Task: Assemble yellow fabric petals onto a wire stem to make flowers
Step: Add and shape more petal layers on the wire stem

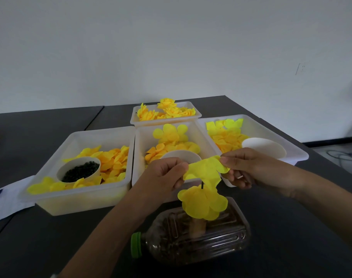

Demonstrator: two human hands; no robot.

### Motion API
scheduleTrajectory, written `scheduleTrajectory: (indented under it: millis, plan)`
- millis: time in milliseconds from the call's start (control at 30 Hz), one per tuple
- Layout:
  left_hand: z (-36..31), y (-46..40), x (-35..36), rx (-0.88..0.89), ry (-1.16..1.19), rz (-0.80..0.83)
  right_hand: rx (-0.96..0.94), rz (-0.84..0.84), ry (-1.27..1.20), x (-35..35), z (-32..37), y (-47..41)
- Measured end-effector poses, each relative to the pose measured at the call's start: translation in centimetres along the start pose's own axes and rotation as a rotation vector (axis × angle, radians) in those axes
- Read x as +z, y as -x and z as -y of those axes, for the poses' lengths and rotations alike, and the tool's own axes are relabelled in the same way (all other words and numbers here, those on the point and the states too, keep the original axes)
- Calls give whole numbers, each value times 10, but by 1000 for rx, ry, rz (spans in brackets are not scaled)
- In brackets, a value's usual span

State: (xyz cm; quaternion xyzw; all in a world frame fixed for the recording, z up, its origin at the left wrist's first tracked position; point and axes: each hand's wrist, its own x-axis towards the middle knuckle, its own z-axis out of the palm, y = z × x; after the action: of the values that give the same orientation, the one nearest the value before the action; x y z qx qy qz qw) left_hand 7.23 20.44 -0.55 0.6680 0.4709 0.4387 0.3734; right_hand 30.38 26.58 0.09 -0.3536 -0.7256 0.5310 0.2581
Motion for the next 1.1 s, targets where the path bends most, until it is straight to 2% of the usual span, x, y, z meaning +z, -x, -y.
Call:
scheduleTrajectory:
  millis: [133,267,367,733,1000,1100]
  plan:
    - [1,0,0,37,2,-10,-12,-7,-26,1,3,-1]
    - [9,0,-1,82,-136,-15,-20,-9,7,-1,8,1]
    - [15,3,0,92,-157,1,-13,-1,69,-1,5,2]
    - [18,19,0,59,-382,-5,178,65,84,10,-22,3]
    - [18,21,6,76,-498,-13,154,80,174,10,-22,3]
    - [20,21,8,90,-581,-5,111,26,286,13,-22,2]
